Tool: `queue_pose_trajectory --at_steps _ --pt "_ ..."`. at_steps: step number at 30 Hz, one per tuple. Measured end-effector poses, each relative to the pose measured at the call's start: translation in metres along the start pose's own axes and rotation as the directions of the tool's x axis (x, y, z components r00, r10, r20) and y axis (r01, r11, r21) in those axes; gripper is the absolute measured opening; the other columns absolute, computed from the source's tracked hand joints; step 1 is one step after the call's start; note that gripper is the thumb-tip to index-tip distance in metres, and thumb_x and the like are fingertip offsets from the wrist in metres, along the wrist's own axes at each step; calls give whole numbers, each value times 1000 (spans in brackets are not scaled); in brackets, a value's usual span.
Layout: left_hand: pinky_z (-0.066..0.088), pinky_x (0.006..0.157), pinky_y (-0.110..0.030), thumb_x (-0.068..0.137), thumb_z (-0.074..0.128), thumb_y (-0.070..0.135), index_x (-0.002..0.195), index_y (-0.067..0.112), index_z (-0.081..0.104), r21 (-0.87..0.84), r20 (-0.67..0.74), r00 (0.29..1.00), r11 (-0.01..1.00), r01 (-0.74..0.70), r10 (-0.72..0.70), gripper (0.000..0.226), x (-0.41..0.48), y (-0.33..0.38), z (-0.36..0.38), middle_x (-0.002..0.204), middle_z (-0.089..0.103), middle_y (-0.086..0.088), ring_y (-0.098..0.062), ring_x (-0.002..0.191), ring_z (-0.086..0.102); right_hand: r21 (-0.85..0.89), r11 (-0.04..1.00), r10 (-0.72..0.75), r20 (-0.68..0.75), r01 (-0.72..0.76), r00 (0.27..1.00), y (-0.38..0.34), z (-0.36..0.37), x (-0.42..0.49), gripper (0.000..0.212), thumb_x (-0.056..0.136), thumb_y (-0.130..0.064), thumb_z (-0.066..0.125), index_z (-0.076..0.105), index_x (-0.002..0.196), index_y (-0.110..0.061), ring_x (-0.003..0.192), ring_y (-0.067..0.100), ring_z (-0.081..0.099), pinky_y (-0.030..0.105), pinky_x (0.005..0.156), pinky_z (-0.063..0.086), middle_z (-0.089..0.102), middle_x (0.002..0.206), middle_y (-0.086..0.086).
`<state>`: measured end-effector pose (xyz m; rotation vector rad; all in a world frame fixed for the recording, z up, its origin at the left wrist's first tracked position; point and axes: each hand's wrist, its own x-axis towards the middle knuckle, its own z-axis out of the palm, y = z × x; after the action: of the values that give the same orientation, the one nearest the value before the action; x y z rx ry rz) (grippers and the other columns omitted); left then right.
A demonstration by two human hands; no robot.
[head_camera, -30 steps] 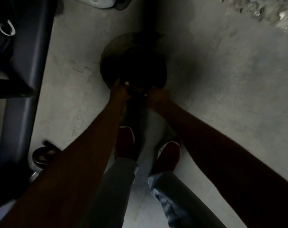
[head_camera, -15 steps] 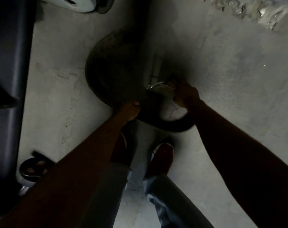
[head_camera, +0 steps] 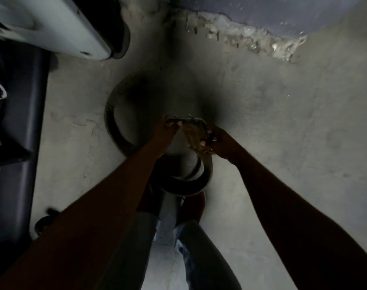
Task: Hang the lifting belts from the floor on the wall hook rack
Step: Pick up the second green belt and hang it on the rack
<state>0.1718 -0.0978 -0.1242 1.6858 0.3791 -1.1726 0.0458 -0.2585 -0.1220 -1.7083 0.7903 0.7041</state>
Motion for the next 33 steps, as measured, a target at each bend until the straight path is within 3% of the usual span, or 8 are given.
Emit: queue_pose_trajectory --at_steps 4,6,8,11,15,21,26,33 --pt "50 82 -27 101 34 -8 113 5 55 -80 62 983 983 -167 172 28 -50 54 10 94 66 6 3 75 67 -12 996 -93 -19 93 995 -50 -30 -48 43 92 -24 67 56 134 -21 109 24 66 43 90 59 64 124 9" --pt "48 99 -39 98 47 -1 93 16 59 46 46 965 965 -259 257 21 -89 95 15 93 76 6 0 89 68 -40 990 -137 -39 135 990 -79 -47 -75 30 97 -22 63 63 126 -14 109 23 64 29 92 52 67 119 8" --pt "47 102 -41 98 51 10 108 7 64 293 74 931 884 -363 358 17 -122 133 15 118 68 -15 -25 111 63 35 986 -161 -63 163 985 -105 -61 -100 27 98 -18 62 64 124 -11 104 17 61 15 85 48 65 115 5" --pt "46 91 -29 101 49 14 128 1 57 442 200 917 804 -398 344 31 -167 191 12 121 63 -17 -29 108 61 281 936 -206 -61 214 977 -139 -86 -151 30 98 -6 59 61 126 -17 95 11 66 30 88 54 67 112 6" --pt "55 72 -28 98 56 16 102 10 61 349 395 870 828 -439 295 8 -225 258 4 90 66 -5 -12 76 65 398 887 -235 -44 232 971 -176 -112 -209 27 97 -5 60 63 122 -17 103 17 70 34 87 59 71 113 6" --pt "48 68 -37 89 68 21 76 27 60 223 200 807 776 -589 555 16 -314 311 -2 80 63 -9 -25 77 58 452 818 -286 -215 355 934 -254 -129 -286 32 95 -1 62 50 117 -21 94 27 61 57 86 56 59 96 10" --pt "49 83 -40 80 69 27 85 23 73 24 185 772 783 -622 608 8 -405 355 -5 85 69 0 -23 86 62 393 810 -350 -271 435 897 -310 -152 -351 40 94 -3 64 54 129 -22 104 25 65 39 76 59 66 106 6" --pt "56 91 -46 93 54 27 96 30 69 161 172 631 610 -775 756 16 -504 416 -15 104 73 -7 -27 101 69 275 789 -494 -248 549 834 -393 -185 -459 47 97 -13 63 49 139 -29 112 26 67 39 74 63 64 127 9"
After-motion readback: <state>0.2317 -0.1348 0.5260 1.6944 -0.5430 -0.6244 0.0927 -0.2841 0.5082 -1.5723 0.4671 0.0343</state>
